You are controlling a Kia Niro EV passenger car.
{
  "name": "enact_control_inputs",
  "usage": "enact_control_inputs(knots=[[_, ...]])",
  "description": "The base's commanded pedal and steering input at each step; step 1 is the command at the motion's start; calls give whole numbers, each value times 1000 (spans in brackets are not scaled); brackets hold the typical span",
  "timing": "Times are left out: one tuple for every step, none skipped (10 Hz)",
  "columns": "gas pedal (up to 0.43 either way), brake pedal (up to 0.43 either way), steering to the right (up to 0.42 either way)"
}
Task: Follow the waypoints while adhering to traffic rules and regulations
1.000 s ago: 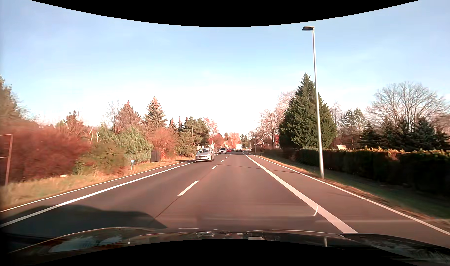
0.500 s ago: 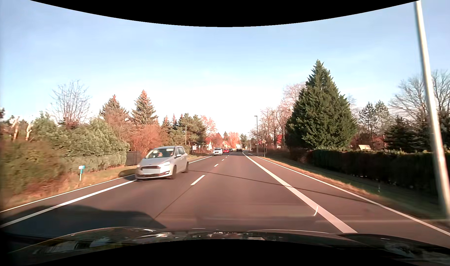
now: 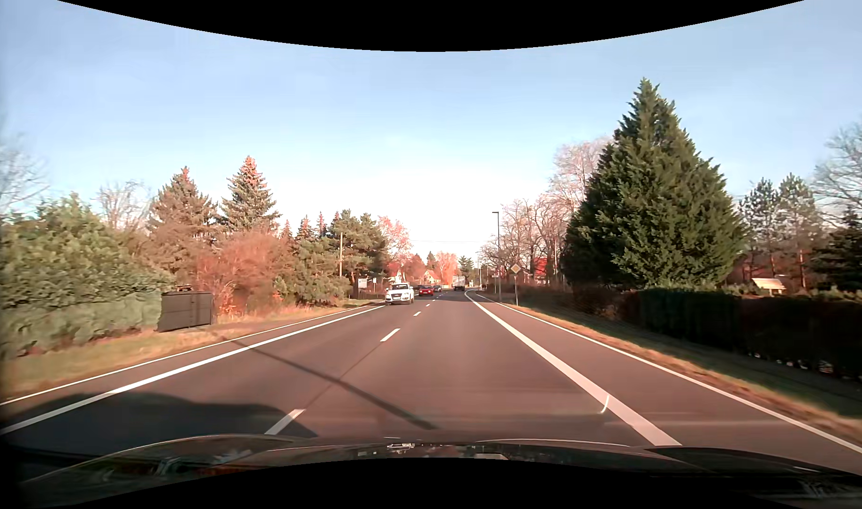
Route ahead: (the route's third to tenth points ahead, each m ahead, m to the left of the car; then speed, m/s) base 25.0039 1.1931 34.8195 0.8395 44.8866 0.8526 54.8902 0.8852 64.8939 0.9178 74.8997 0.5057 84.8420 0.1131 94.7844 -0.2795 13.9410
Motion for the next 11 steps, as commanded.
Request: enact_control_inputs(knots=[[110, 0, -1], [110, 0, -1], [110, 0, -1], [110, 0, -1], [110, 0, -1], [110, 0, -1], [110, 0, -1], [110, 0, -1], [118, 0, -1], [118, 0, -1], [118, 0, -1]])
